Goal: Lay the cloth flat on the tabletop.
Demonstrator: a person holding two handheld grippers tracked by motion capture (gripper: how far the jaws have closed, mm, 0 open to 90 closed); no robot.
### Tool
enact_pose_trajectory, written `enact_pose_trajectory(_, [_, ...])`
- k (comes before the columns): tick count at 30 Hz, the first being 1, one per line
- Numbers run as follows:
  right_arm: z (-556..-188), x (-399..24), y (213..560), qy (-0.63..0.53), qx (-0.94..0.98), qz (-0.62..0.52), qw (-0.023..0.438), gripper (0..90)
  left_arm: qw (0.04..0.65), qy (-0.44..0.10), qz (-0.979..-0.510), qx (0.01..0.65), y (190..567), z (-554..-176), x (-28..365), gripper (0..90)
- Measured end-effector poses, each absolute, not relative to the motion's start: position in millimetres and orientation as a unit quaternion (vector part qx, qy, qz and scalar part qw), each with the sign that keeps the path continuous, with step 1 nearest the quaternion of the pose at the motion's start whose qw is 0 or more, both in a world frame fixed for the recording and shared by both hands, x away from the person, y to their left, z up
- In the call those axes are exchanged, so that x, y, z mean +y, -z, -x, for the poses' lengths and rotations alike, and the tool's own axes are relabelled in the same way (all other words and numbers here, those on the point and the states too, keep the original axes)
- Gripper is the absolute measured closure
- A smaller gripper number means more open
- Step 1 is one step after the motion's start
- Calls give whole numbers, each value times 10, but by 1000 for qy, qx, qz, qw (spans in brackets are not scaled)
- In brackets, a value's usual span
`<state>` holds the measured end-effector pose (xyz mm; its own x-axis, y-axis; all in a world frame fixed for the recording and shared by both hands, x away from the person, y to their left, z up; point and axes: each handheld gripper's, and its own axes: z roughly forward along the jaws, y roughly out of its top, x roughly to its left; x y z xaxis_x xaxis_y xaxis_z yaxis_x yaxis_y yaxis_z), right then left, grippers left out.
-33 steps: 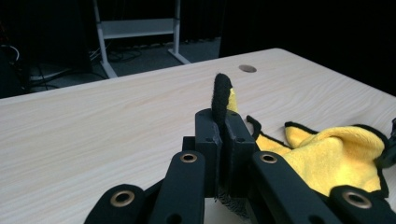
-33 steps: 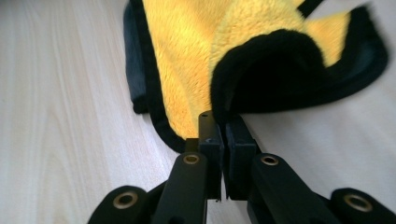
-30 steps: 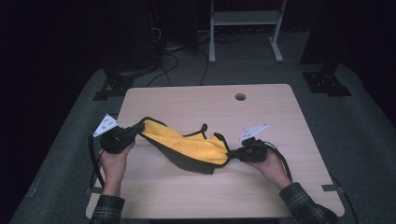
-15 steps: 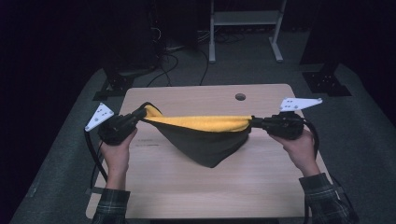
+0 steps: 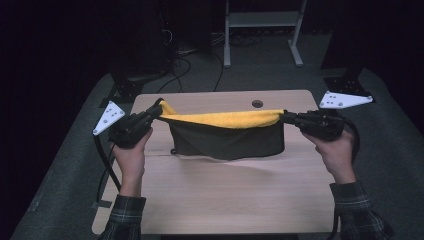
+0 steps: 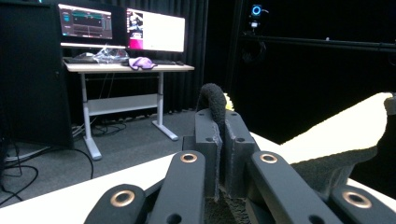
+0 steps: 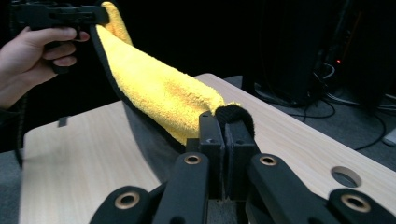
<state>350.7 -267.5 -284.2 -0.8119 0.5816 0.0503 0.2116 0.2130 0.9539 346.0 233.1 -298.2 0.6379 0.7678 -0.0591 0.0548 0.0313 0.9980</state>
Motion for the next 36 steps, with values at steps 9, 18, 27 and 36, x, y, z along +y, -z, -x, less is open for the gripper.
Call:
enact_pose_trajectory(9, [-3923, -2716, 2883, -548, 760, -300, 179, 874, 625, -290, -653, 316, 2983, -3889, 2184, 863])
enact_pose_trajectory(18, [-4292, -2790, 2759, -568, 733, -316, 201, 874, 637, -328, -643, 272, 2804, -4117, 2065, 863])
enact_pose_trajectory(27, [-4197, -2851, 3463, -524, 769, -341, 134, 873, 588, -270, -694, 316, 3502, -3894, 2032, 862])
enact_pose_trajectory(36, [-3965, -2792, 3821, -489, 798, -338, 100, 871, 567, -218, -720, 337, 3826, -3632, 2109, 860])
